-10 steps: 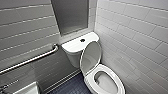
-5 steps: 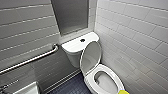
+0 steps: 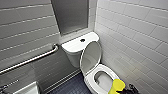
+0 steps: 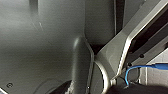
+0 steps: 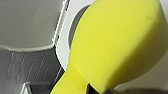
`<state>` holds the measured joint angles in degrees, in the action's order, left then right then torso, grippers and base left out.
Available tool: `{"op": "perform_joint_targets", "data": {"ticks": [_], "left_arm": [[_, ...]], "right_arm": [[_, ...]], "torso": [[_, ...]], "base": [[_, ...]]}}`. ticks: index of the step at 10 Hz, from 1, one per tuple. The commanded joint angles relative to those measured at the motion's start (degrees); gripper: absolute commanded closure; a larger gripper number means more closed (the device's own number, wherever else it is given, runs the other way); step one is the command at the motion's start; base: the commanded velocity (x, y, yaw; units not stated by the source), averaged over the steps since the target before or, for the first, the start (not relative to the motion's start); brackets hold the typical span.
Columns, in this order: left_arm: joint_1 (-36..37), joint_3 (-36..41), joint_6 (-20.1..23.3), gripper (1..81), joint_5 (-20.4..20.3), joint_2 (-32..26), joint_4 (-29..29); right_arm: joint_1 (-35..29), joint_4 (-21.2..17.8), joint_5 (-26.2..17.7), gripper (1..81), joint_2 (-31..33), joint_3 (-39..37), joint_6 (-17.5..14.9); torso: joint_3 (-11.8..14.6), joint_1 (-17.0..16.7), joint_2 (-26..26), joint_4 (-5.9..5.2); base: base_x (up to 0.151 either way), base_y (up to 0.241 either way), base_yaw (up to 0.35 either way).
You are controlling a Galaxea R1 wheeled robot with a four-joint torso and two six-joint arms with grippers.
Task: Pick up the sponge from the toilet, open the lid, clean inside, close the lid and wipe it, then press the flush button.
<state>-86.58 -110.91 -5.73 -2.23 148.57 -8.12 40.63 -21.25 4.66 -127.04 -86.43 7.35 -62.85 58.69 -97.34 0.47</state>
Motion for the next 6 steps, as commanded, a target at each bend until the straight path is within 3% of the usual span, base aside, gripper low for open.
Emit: {"op": "perform_joint_targets", "data": {"ticks": [1, 6], "left_arm": [[-0.75, -0.62, 0.54, 1.0, 5.48, 0.32, 0.47], [-0.75, -3.16, 0.54, 1.0, 7.06, 2.26, 0.21]], "right_arm": [[-11.04, -2.66, -9.04, 81.1, -1.39, -5.12, 0.47], [-17.19, -3.45, -12.57, 81.1, -7.72, -12.78, 1.53]], "torso": [[0.00, 0.00, 0.00, 0.00], [-0.02, 0.00, 0.00, 0.00]], "base": [[0.000, 0.000, 0.000], [0.000, 0.000, 0.000]]}}
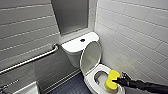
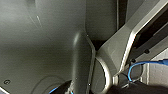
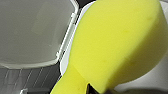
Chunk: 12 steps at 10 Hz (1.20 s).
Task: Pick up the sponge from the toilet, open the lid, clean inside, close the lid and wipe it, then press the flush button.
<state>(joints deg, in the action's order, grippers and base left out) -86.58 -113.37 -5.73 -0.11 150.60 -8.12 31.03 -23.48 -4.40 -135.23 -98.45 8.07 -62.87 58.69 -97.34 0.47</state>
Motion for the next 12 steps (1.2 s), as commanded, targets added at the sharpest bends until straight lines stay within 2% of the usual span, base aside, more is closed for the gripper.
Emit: {"op": "perform_joint_targets", "data": {"ticks": [1, 2, 4, 7, 8, 9, 12], "left_arm": [[-0.75, -3.41, 0.54, 1.0, 5.12, 1.63, 0.30], [-0.75, -5.11, 0.63, 1.0, 6.00, 2.60, 0.38], [-0.75, -5.99, 0.72, 1.0, 6.79, 3.48, 0.04], [-0.83, -5.99, 0.72, 1.0, 6.88, 3.83, 0.03], [-0.92, -5.99, 0.72, 1.0, 7.49, 4.01, -0.05], [-1.19, -6.07, 0.72, 1.0, 8.02, 4.10, -0.05], [-2.33, -6.07, 0.90, 1.0, 8.02, 4.10, -0.66]], "right_arm": [[-8.47, -1.31, -3.77, 81.1, -0.76, -1.99, 0.81], [-9.34, -1.31, -4.04, 81.1, -1.82, -2.88, 0.89], [-11.89, -1.31, -4.56, 81.1, -3.67, -4.90, 1.77], [-15.41, -1.31, -5.44, 81.1, -5.25, -7.62, 1.86], [-16.11, -1.31, -7.02, 81.1, -6.04, -9.03, 2.04], [-16.73, -1.22, -7.46, 81.1, -7.19, -10.96, 2.04], [-19.62, -1.04, -8.59, 81.1, -9.73, -14.65, 2.04]], "torso": [[0.00, 0.00, 0.00, 0.00], [-0.02, 0.00, 0.00, 0.00], [-2.31, 0.00, 0.00, 0.00], [-7.21, 0.00, 0.00, 0.00], [-4.78, 0.00, 0.02, 0.00], [-6.05, 0.00, 0.05, 0.00], [-6.71, 0.02, 0.09, 0.00]], "base": [[0.000, 0.000, 0.000], [0.000, 0.000, 0.000], [0.000, 0.000, 0.000], [0.000, 0.000, 0.000], [0.000, 0.000, 0.000], [0.000, 0.000, 0.000], [0.000, 0.000, 0.000]]}}
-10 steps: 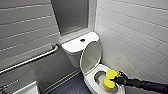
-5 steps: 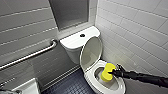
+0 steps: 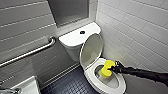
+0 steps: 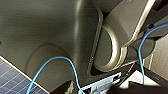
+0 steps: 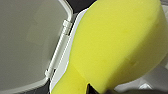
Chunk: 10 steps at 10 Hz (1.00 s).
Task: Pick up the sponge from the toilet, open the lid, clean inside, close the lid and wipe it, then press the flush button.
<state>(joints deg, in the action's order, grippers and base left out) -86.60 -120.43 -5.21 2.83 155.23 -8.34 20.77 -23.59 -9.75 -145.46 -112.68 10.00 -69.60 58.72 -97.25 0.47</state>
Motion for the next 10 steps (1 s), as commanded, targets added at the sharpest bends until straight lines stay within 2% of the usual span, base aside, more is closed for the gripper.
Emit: {"op": "perform_joint_targets", "data": {"ticks": [1, 4, 8, 9, 10], "left_arm": [[-2.56, 0.99, 0.28, 1.0, 5.08, -0.28, -1.24], [-2.83, 1.07, 0.37, 1.0, 5.87, 0.25, -1.33], [-4.15, 1.16, 0.37, 1.0, 6.49, 0.43, -1.33], [-4.24, 1.16, 0.37, 1.0, 6.75, 0.34, -1.33], [-4.24, 1.16, 0.37, 1.0, 6.75, 0.34, -1.33]], "right_arm": [[-10.44, -0.76, -5.01, 81.1, -0.29, -0.60, 0.20], [-11.67, -0.23, -5.54, 81.1, -2.75, -3.39, 0.11], [-10.35, 0.03, -6.14, 81.1, -10.13, -15.53, 0.02], [-10.17, 0.12, -6.77, 81.1, -10.58, -16.07, -0.15], [-10.00, 0.12, -6.77, 81.1, -10.58, -16.07, -0.15]], "torso": [[0.00, 0.00, 0.00, 0.00], [0.00, 0.00, 0.00, 0.00], [0.00, 0.00, 0.00, 0.00], [0.00, 3.69, -5.73, 0.00], [0.00, 3.78, -5.86, 0.00]], "base": [[0.000, 0.000, 0.000], [0.000, 0.000, 0.000], [0.000, 0.000, 0.000], [0.000, 0.000, 0.000], [0.000, 0.000, 0.000]]}}
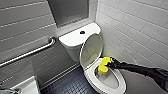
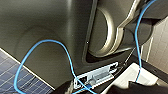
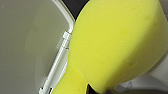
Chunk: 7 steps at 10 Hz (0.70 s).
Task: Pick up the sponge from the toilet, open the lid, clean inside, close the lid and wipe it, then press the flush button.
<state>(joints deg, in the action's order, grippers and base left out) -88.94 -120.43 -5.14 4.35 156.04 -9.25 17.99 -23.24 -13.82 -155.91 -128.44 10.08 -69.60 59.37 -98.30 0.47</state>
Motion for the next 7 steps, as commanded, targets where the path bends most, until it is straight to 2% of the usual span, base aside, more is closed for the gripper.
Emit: {"op": "perform_joint_targets", "data": {"ticks": [1, 2, 5, 7], "left_arm": [[-1.90, 1.16, 0.31, 1.0, 5.23, -0.46, -0.42], [-1.90, 1.16, 0.31, 1.0, 5.32, -0.46, -0.42], [-1.98, 1.34, 0.31, 1.0, 6.11, -0.20, -0.42], [-2.24, 1.42, 0.31, 1.0, 6.11, -0.11, -0.42]], "right_arm": [[-7.22, -0.32, -2.70, 81.1, -0.13, -0.40, -0.24], [-7.39, -0.32, -2.70, 81.1, -0.05, -0.57, -0.24], [-6.87, -1.64, -1.47, 81.1, -0.13, -2.33, 0.55], [-4.32, -4.61, 1.06, 81.1, 0.39, -4.88, 4.67]], "torso": [[0.00, 3.58, -5.58, 0.00], [0.00, 0.88, -1.42, 0.00], [0.00, 2.60, -4.48, 0.00], [0.00, 2.69, -4.46, 0.00]], "base": [[0.000, 0.000, 0.000], [0.000, 0.000, 0.000], [0.000, 0.000, 0.000], [0.000, 0.000, 0.000]]}}
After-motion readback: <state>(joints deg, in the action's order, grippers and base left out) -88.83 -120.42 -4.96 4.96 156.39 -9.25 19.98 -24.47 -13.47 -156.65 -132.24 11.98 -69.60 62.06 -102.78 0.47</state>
